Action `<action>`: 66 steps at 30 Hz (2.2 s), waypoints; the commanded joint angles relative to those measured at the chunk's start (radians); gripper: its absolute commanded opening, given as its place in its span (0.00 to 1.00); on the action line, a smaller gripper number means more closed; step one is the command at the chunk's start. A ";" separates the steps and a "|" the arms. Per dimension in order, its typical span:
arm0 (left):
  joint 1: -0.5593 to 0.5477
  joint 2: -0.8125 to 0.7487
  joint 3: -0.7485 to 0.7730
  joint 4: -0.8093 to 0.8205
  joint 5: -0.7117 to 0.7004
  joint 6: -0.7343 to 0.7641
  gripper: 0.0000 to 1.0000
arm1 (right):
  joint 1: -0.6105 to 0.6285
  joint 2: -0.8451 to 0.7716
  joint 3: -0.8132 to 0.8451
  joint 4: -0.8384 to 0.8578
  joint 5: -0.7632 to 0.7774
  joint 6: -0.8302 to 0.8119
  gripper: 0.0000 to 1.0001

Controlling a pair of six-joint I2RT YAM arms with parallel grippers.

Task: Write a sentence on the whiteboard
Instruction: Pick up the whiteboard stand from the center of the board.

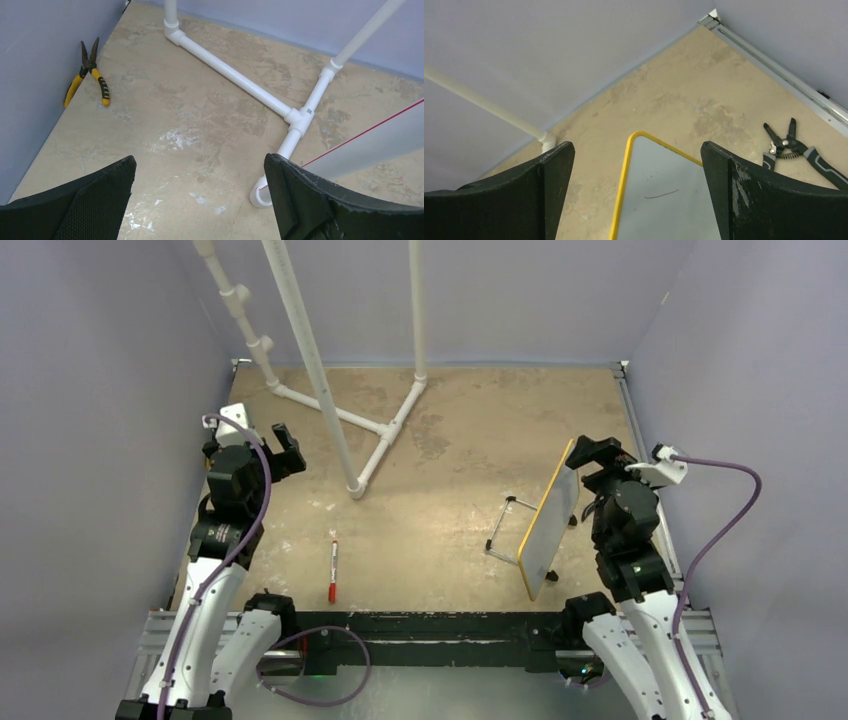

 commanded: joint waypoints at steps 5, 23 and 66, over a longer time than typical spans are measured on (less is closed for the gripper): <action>0.005 -0.058 -0.018 0.001 0.129 0.018 0.98 | -0.002 -0.039 0.067 -0.048 0.039 0.010 0.99; -0.291 -0.008 -0.054 -0.117 0.411 -0.127 0.71 | -0.003 -0.083 0.083 -0.023 -0.039 -0.054 0.99; -1.091 1.198 0.289 0.527 -0.089 -0.362 0.51 | -0.003 -0.092 0.065 -0.019 -0.160 -0.074 0.99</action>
